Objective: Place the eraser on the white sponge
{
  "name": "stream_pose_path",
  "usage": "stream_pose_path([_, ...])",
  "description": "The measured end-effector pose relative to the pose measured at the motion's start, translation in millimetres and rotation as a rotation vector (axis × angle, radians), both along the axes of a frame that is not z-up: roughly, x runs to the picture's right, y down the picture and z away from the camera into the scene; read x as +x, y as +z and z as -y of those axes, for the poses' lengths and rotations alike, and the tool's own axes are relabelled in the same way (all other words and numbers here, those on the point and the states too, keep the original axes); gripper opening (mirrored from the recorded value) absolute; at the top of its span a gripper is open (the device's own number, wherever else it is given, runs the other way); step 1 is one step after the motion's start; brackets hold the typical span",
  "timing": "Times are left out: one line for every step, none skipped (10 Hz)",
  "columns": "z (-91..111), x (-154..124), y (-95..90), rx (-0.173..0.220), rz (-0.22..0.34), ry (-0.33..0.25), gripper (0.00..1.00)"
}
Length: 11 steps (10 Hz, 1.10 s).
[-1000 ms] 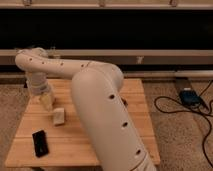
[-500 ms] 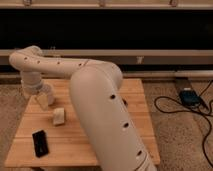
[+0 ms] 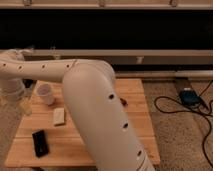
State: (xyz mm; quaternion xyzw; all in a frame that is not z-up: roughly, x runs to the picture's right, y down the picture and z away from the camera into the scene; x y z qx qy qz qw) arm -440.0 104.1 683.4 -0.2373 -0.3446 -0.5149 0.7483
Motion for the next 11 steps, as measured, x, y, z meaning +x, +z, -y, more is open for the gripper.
stream_pose_path([-13.7,-6.0,-5.1,0.019,0.047,-0.044,0.8])
stream_pose_path([-25.5,-7.0,-6.1,0.041,0.082,-0.084,0.8])
stream_pose_path([-42.9,-7.4,-5.8,0.06,0.115,-0.132,0.8])
stream_pose_path([-65.2,-5.3,-3.5,0.087,0.143,-0.192,0.8])
stream_pose_path([-80.8,-2.4,-2.6,0.097,0.157,-0.225,0.8])
stream_pose_path([-100.2,6.1,1.6,0.109,0.156,-0.26,0.8])
stream_pose_path([-113.6,12.5,3.0,0.115,0.147,-0.279,0.8])
stream_pose_path([-121.9,13.8,2.4,0.12,0.137,-0.295,0.8])
stream_pose_path([-127.8,16.4,2.6,0.124,0.124,-0.313,0.8])
stream_pose_path([-138.7,17.6,4.7,0.123,0.109,-0.337,0.8])
stream_pose_path([-150.0,17.7,7.0,0.119,0.097,-0.359,0.8])
